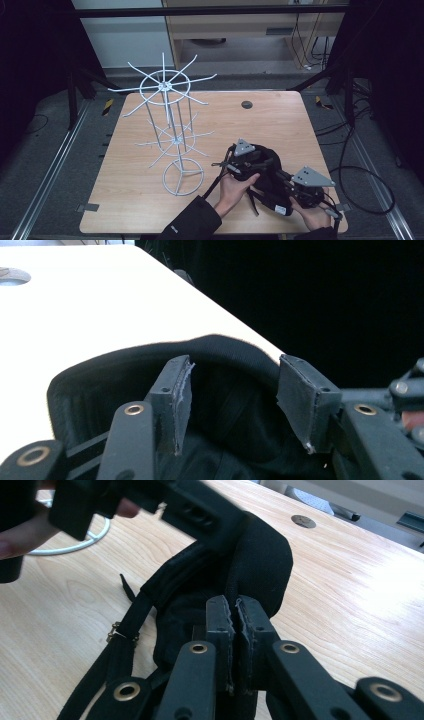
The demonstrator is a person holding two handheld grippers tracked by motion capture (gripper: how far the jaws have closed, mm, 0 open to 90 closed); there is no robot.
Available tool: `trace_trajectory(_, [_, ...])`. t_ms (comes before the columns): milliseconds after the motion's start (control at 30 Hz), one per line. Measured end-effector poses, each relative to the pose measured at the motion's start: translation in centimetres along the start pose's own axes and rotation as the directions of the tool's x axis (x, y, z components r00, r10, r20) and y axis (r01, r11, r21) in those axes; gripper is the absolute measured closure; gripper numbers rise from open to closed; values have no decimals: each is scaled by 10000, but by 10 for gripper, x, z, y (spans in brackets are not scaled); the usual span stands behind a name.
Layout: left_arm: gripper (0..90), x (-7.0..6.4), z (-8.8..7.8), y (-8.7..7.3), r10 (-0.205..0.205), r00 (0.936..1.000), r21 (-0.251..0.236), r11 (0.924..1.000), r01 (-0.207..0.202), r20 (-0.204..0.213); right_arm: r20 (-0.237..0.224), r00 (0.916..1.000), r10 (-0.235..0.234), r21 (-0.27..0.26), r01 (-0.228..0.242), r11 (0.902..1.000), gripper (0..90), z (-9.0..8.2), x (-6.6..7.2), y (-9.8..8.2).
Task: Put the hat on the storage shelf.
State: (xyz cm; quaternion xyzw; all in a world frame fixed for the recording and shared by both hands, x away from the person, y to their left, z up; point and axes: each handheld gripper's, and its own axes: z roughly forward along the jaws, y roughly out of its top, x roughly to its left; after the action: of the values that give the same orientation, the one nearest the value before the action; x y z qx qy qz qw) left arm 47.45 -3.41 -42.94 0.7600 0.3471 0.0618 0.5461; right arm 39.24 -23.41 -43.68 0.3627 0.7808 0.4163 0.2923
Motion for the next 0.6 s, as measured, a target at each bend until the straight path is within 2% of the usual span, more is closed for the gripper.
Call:
trace_trajectory(333, [445, 1, 8, 1, -186, 9998, 215, 9996, 186, -18, -531, 9985, -122, 61, 126, 9999, 849, 5, 6, -3])
trace_trajectory(400, [435, 1, 9, 1, -250, 9997, 353, 9991, 251, -18, -539, 9985, -132, 68, 135, 9999, 849, 6, 6, -3])
trace_trajectory(467, [415, -1, 10, -1, -132, 9998, 441, 9989, 138, -124, -529, 9985, -128, 32, 130, 9999, 849, 6, 6, -3])
trace_trajectory(600, [398, 1, 10, -3, -361, 9993, 456, 9983, 365, -101, -556, 9984, -90, -15, 89, 10000, 849, 5, 6, -4])
